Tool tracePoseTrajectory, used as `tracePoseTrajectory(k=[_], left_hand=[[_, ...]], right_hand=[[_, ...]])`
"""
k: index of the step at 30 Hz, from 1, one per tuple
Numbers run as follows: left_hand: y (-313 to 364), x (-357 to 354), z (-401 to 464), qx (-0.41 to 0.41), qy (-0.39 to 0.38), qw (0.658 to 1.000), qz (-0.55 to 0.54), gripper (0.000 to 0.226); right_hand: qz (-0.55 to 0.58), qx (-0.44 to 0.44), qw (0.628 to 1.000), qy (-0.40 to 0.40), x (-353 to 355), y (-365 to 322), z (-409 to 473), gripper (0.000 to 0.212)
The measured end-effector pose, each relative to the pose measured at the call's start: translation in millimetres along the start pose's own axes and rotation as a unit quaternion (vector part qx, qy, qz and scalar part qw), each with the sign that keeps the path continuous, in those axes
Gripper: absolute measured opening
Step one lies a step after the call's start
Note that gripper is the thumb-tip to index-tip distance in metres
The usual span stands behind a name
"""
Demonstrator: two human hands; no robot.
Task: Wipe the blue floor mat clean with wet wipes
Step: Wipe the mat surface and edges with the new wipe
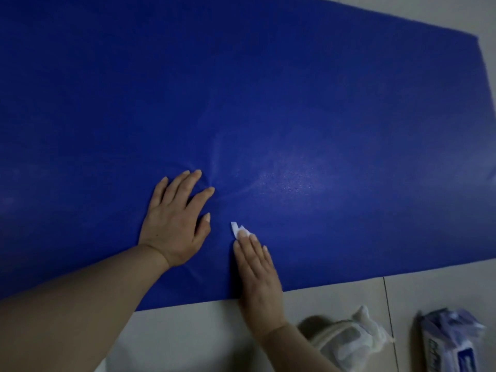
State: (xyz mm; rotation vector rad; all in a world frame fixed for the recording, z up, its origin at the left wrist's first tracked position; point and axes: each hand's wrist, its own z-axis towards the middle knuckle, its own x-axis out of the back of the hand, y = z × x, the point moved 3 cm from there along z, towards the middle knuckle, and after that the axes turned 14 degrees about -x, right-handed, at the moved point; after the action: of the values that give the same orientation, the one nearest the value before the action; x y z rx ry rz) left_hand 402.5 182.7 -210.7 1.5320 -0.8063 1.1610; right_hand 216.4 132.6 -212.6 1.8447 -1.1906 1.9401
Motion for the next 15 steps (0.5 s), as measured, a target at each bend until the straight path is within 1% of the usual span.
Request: tracePoseTrajectory(k=[1,2,3,4,5,6,7,8,10,12,14,15], left_hand=[[0,0,0,-0.001,0.001,1.0,-0.003,0.052],[0,0,0,-0.001,0.002,1.0,-0.007,0.052],[0,0,0,0.0,0.004,1.0,-0.011,0.052],[0,0,0,0.001,0.005,1.0,-0.013,0.051],[0,0,-1,0.002,0.005,1.0,-0.013,0.051],[0,-1,-1,0.002,0.005,1.0,-0.012,0.051],[0,-1,0,0.003,0.004,1.0,-0.011,0.051],[0,-1,0,0.003,0.002,1.0,-0.011,0.051],[-1,-2,0,0.006,-0.005,1.0,-0.01,0.052],[-2,-3,0,0.007,-0.009,1.0,-0.011,0.052],[-2,-4,-1,0.006,-0.012,1.0,-0.008,0.051],[-2,-4,-1,0.006,-0.015,1.0,-0.009,0.051]], right_hand=[[-0.019,0.011,1.0,-0.004,6,15,8,0.06],[-0.034,-0.02,0.999,0.007,15,34,17,0.065],[-0.039,-0.086,0.995,0.023,27,56,26,0.073],[-0.034,-0.169,0.984,0.053,40,79,34,0.081],[-0.024,-0.242,0.966,0.082,49,98,38,0.085],[-0.019,-0.292,0.951,0.101,52,110,40,0.083],[-0.021,-0.316,0.94,0.128,51,107,42,0.079],[-0.021,-0.313,0.938,0.148,45,95,42,0.075],[-0.009,-0.241,0.959,0.145,23,60,33,0.068],[0.009,-0.122,0.989,0.084,4,19,17,0.057],[0.001,-0.01,1.0,0.022,1,5,8,0.052],[-0.013,0.024,1.0,0.007,5,12,13,0.052]])
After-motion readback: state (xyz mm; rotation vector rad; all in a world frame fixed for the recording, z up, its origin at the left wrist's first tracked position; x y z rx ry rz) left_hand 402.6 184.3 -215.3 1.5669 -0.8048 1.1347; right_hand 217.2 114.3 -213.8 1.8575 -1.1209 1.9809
